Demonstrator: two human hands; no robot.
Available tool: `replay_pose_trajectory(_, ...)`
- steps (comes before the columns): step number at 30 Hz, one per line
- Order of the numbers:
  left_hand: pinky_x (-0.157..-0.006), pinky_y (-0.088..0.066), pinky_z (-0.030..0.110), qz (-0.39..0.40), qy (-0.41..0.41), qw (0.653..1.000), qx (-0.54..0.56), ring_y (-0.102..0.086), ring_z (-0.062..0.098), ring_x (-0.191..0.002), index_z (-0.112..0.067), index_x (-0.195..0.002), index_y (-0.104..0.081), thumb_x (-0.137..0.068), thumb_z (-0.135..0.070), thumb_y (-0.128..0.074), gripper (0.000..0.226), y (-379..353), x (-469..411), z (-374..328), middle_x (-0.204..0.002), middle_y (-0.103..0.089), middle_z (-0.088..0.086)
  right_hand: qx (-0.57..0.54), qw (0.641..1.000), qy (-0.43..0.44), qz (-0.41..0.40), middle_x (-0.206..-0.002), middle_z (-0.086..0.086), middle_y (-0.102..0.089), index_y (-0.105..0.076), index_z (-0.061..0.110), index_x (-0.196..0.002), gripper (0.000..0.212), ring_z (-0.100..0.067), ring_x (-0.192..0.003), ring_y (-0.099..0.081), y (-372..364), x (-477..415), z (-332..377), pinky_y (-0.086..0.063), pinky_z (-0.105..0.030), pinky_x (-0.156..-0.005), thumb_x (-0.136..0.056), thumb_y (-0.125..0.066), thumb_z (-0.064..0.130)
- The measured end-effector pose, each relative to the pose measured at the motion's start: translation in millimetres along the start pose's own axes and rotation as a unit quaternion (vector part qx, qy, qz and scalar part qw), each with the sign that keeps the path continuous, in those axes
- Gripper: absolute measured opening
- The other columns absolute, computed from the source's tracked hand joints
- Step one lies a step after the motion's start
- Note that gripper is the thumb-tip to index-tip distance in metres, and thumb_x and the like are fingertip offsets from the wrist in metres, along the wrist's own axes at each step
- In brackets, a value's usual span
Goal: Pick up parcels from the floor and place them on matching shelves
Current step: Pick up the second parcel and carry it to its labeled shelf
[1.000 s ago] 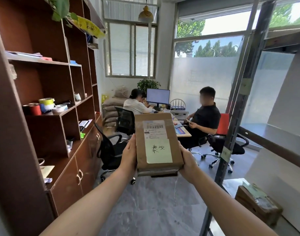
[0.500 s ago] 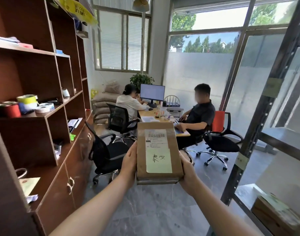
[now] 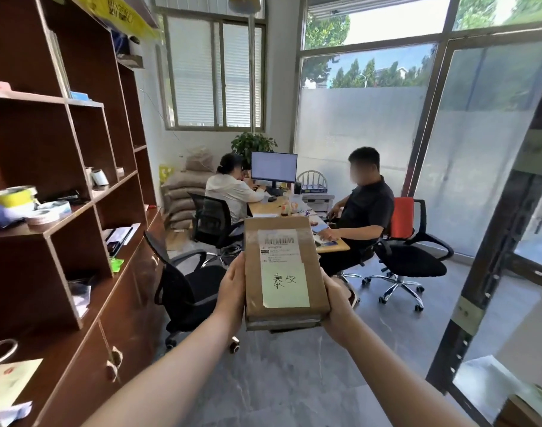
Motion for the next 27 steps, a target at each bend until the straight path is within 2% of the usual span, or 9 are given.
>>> replay_pose_trajectory(2, -0.082, -0.058, 0.037, -0.007, -0.005, 1.0, -0.007, -0.072, 0.022, -0.101, -0.024, -0.121, -0.066, -0.098, -0.048, -0.054, 0.036, -7.3, -20.7, -2.0, -0.11, -0.076, 0.005, -0.007, 1.0, 0.0, 0.007, -0.099, -0.003, -0.078, -0.063, 0.017, -0.127, 0.04, -0.018, -0.084, -0.075, 3.9, -22.5, 7.9, -0.06, -0.028, -0.066, -0.101, -0.044, 0.041)
replay_pose_trajectory(5, -0.099, -0.053, 0.042, -0.016, -0.012, 1.0, -0.024, -0.068, 0.022, -0.113, -0.023, -0.134, -0.061, -0.099, -0.047, -0.054, 0.043, -18.6, -47.4, -6.1, -0.123, -0.071, 0.004, -0.02, 1.0, -0.007, 0.013, -0.111, -0.007, -0.075, -0.063, 0.02, -0.129, 0.041, -0.024, -0.097, -0.072, 8.9, -53.9, 15.7, -0.057, -0.035, -0.081, -0.099, -0.046, 0.043)
replay_pose_trajectory(10, -0.097, -0.055, 0.043, -0.027, -0.012, 0.999, -0.026, -0.071, 0.023, -0.109, -0.024, -0.133, -0.062, -0.098, -0.049, -0.053, 0.044, -37.3, -89.7, -3.6, -0.12, -0.074, 0.004, -0.03, 0.999, -0.003, 0.034, -0.112, -0.007, -0.075, -0.064, 0.02, -0.128, 0.039, -0.025, -0.1, -0.072, 21.7, -96.8, 25.9, -0.053, -0.038, -0.087, -0.099, -0.047, 0.041)
replay_pose_trajectory(15, -0.089, -0.057, 0.038, -0.023, -0.005, 0.999, -0.021, -0.071, 0.023, -0.106, -0.022, -0.13, -0.062, -0.1, -0.045, -0.053, 0.039, -62.8, -119.3, 5.7, -0.117, -0.073, 0.006, -0.031, 0.999, 0.0, 0.033, -0.114, -0.005, -0.074, -0.062, 0.02, -0.13, 0.041, -0.022, -0.102, -0.071, 45.2, -125.9, 37.5, -0.054, -0.033, -0.08, -0.099, -0.046, 0.042)
replay_pose_trajectory(18, -0.098, -0.055, 0.046, -0.012, 0.007, 1.0, -0.024, -0.07, 0.025, -0.11, -0.021, -0.133, -0.062, -0.098, -0.049, -0.054, 0.046, -78.2, -131.9, 14.5, -0.12, -0.073, 0.006, -0.025, 0.999, 0.006, 0.027, -0.112, -0.003, -0.075, -0.063, 0.022, -0.129, 0.039, -0.02, -0.098, -0.073, 61.2, -137.8, 44.2, -0.056, -0.03, -0.075, -0.099, -0.048, 0.042)
replay_pose_trajectory(22, -0.1, -0.053, 0.049, 0.015, 0.015, 0.999, -0.031, -0.072, 0.025, -0.108, -0.024, -0.129, -0.066, -0.097, -0.052, -0.053, 0.043, -98.8, -145.3, 28.8, -0.115, -0.076, 0.005, -0.027, 1.0, 0.003, 0.012, -0.125, -0.008, -0.069, -0.058, 0.022, -0.136, 0.044, -0.028, -0.116, -0.065, 84.8, -145.7, 45.4, -0.05, -0.042, -0.099, -0.099, -0.048, 0.044)
replay_pose_trajectory(24, -0.101, -0.053, 0.051, 0.029, 0.025, 0.999, -0.029, -0.072, 0.025, -0.106, -0.027, -0.125, -0.068, -0.094, -0.054, -0.057, 0.043, -111.1, -153.3, 35.3, -0.114, -0.077, 0.004, -0.013, 1.0, 0.014, -0.022, -0.126, -0.008, -0.068, -0.058, 0.024, -0.136, 0.049, -0.028, -0.117, -0.064, 100.0, -149.9, 49.9, -0.045, -0.047, -0.107, -0.094, -0.054, 0.049)
replay_pose_trajectory(26, -0.1, -0.054, 0.05, 0.041, 0.03, 0.999, -0.02, -0.073, 0.025, -0.106, -0.028, -0.126, -0.067, -0.094, -0.053, -0.058, 0.041, -124.3, -161.0, 39.7, -0.113, -0.077, 0.004, 0.003, 0.999, 0.02, -0.042, -0.124, -0.008, -0.07, -0.06, 0.024, -0.133, 0.055, -0.027, -0.114, -0.066, 111.9, -150.0, 56.5, -0.048, -0.046, -0.105, -0.087, -0.06, 0.053)
replay_pose_trajectory(27, -0.098, -0.055, 0.047, 0.049, 0.035, 0.998, -0.014, -0.072, 0.024, -0.106, -0.026, -0.128, -0.066, -0.095, -0.051, -0.057, 0.042, -131.4, -164.7, 42.3, -0.115, -0.076, 0.005, 0.01, 0.999, 0.025, -0.044, -0.121, -0.008, -0.071, -0.061, 0.022, -0.131, 0.05, -0.025, -0.11, -0.068, 116.6, -149.9, 59.6, -0.054, -0.042, -0.097, -0.09, -0.058, 0.051)
Point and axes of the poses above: each hand's wrist, its own x-axis away from the middle knuckle, its own y-axis out of the back of the hand, z = x × y, the point moved 7 cm from there along -x, towards the middle knuckle
